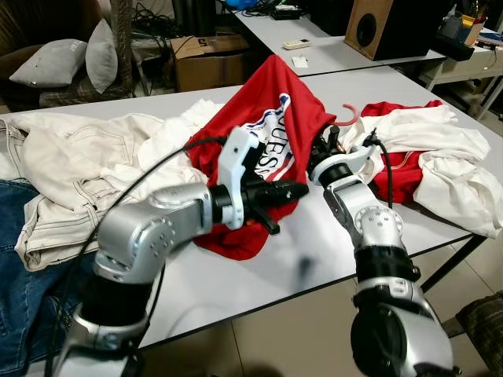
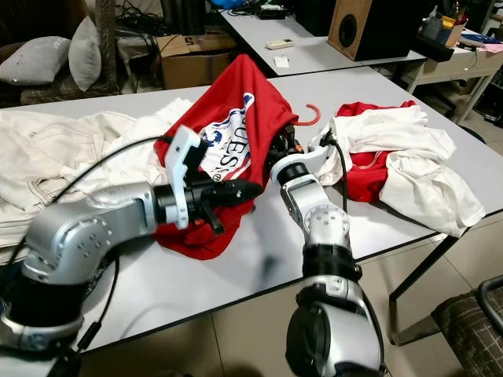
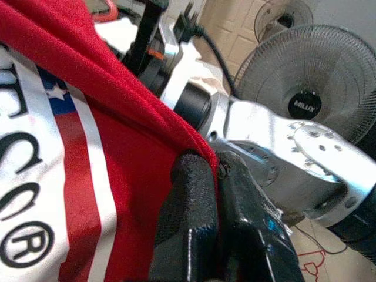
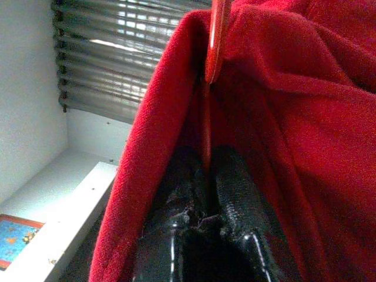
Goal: Hang hanger
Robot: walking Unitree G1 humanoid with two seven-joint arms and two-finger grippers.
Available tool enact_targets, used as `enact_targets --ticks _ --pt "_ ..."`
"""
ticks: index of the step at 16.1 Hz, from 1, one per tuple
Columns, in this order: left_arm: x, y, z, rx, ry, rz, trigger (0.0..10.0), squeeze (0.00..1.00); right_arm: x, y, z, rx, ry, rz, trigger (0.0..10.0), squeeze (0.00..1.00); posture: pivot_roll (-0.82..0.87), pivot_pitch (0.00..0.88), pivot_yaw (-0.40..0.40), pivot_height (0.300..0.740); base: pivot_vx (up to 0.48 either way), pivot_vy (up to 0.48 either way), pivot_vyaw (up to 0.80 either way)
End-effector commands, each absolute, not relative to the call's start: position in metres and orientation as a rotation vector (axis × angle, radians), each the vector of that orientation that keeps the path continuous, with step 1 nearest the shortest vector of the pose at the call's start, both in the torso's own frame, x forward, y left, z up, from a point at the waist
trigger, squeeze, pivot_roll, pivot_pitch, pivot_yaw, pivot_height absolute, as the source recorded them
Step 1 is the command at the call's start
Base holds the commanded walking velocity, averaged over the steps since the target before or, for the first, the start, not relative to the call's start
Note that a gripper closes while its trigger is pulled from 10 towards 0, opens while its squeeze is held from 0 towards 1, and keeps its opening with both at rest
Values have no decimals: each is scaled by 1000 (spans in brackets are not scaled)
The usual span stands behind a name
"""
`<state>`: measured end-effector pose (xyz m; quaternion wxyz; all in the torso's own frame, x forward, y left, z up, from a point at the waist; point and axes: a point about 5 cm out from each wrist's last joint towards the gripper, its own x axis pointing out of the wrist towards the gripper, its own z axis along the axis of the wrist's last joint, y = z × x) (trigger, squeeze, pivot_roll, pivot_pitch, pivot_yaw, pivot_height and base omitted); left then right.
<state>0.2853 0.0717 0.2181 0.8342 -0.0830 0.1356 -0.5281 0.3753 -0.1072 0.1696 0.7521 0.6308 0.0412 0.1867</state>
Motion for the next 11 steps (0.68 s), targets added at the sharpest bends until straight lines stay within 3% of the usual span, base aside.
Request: enact_targets --ticks 1,6,9,11 --pt "284 71 224 -207 289 -1157 0 0 380 -110 179 1364 48 417 10000 0 72 0 -13 740 0 0 0" --pt "285 55 242 -347 229 -1193 0 0 380 -85 175 1349 111 459 10000 0 96 27 -17 740 0 0 0" --pt "310 58 257 -334 115 -1022 0 0 367 -60 164 1231 230 541 10000 0 82 14 -14 740 0 0 0" --pt "329 70 271 -255 49 -902 0 0 355 -61 157 1212 283 543 10000 0 70 0 -9 740 0 0 0"
